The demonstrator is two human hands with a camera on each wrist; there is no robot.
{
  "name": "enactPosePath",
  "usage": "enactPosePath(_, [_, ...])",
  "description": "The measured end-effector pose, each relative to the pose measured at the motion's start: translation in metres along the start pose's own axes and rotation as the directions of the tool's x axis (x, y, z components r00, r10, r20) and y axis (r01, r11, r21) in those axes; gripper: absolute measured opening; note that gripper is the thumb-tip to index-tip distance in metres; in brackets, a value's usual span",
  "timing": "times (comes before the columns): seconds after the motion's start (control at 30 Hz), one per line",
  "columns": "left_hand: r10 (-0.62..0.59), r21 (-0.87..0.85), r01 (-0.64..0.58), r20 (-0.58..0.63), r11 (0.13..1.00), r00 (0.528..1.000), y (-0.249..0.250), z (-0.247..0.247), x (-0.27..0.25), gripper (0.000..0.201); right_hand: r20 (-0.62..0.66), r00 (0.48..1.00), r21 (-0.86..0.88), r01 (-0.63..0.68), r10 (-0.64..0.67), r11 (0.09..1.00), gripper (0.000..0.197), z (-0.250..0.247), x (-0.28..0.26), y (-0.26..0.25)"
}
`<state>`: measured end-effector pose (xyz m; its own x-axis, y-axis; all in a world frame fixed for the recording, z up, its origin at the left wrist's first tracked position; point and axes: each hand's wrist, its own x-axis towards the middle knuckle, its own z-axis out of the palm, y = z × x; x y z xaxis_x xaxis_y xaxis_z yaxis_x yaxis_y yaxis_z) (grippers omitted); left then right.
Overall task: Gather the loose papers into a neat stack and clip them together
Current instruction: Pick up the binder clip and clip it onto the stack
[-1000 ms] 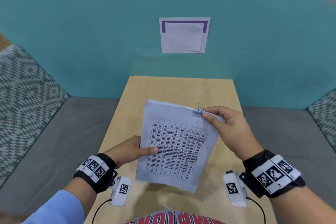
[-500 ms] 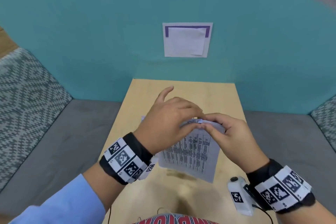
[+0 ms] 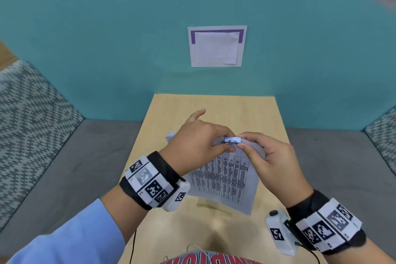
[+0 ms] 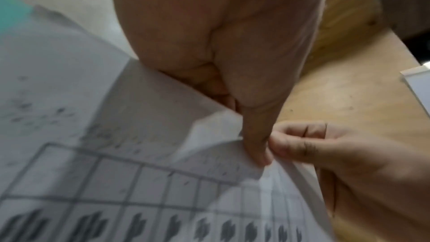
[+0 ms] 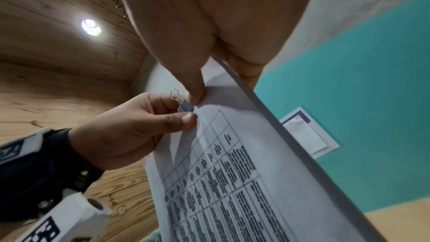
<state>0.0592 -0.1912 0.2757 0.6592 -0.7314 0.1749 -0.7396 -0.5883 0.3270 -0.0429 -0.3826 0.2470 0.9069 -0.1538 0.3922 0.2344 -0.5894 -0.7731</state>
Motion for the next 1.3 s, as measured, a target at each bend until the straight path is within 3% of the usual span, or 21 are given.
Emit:
enactPosePath(0.17, [-0.09, -0.126, 0.104, 0.111, 0.987, 0.99, -0.004, 0.001, 0.004, 0.016, 0.024, 0.999, -0.117, 0.041, -0.038, 0.992, 0.01, 0.006, 0.007, 0.002])
enactPosePath(0.27, [-0.105, -0.235, 0.158, 0.222, 0.959, 0.969, -0.007, -0.008, 0.001, 0.025, 0.048, 0.999, -0.096, -0.007, 0.011, 0.995, 0.009, 0.009, 0.009, 0.003])
enactPosePath(0.4, [-0.105, -0.51, 0.304, 0.381, 0.804, 0.918, -0.012, -0.023, -0.001, 0.037, 0.048, 0.999, -0.089, -0.008, 0.013, 0.996, 0.009, 0.009, 0.007, 0.004])
enactPosePath(0.47, [-0.127, -0.558, 0.351, 0.4, 0.752, 0.908, -0.015, -0.021, 0.001, 0.044, 0.049, 0.999, -0.093, 0.008, -0.003, 0.996, 0.009, 0.009, 0.007, 0.005])
enactPosePath(0.57, [-0.116, -0.48, 0.298, 0.373, 0.825, 0.921, -0.014, -0.015, 0.005, 0.027, 0.057, 0.997, -0.068, -0.041, 0.045, 0.997, 0.008, 0.01, 0.007, 0.006])
enactPosePath(0.73, [-0.132, -0.362, 0.246, 0.312, 0.899, 0.941, -0.009, -0.012, 0.009, 0.019, 0.126, 0.962, 0.072, -0.252, 0.241, 0.965, 0.005, 0.005, 0.011, 0.004])
enactPosePath(0.9, [-0.114, -0.279, 0.186, 0.255, 0.942, 0.96, -0.01, -0.016, 0.006, 0.032, 0.134, 0.954, 0.12, -0.284, 0.268, 0.951, 0.005, -0.004, 0.015, 0.002])
enactPosePath(0.97, [-0.168, -0.268, 0.224, 0.215, 0.937, 0.962, -0.03, -0.024, -0.003, 0.038, 0.147, 0.95, 0.189, -0.3, 0.275, 0.935, 0.005, -0.012, 0.017, -0.001])
enactPosePath(1.03, [-0.281, -0.414, 0.323, 0.16, 0.851, 0.946, -0.056, -0.024, -0.016, 0.038, 0.171, 0.943, 0.274, -0.323, 0.285, 0.906, 0.007, -0.021, 0.02, -0.001])
enactPosePath(1.07, [-0.332, -0.562, 0.356, 0.149, 0.746, 0.931, -0.068, -0.019, -0.024, 0.038, 0.181, 0.94, 0.314, -0.335, 0.291, 0.888, 0.008, -0.025, 0.021, 0.002])
enactPosePath(1.13, [-0.369, -0.857, 0.335, 0.188, 0.392, 0.91, -0.08, 0.004, -0.039, 0.04, 0.173, 0.934, 0.38, -0.357, 0.313, 0.853, 0.013, -0.028, 0.024, 0.009])
enactPosePath(1.17, [-0.356, -0.91, 0.338, 0.242, 0.239, 0.903, -0.08, 0.02, -0.046, 0.042, 0.157, 0.931, 0.405, -0.366, 0.33, 0.838, 0.019, -0.028, 0.026, 0.012])
enactPosePath(1.2, [-0.329, -0.918, 0.368, 0.305, 0.15, 0.894, -0.078, 0.038, -0.052, 0.044, 0.139, 0.927, 0.428, -0.374, 0.349, 0.823, 0.026, -0.028, 0.029, 0.016])
enactPosePath(1.3, [-0.309, -0.88, 0.462, 0.411, 0.112, 0.858, -0.063, 0.084, -0.066, 0.046, 0.098, 0.895, 0.513, -0.42, 0.436, 0.748, 0.046, -0.029, 0.037, 0.033])
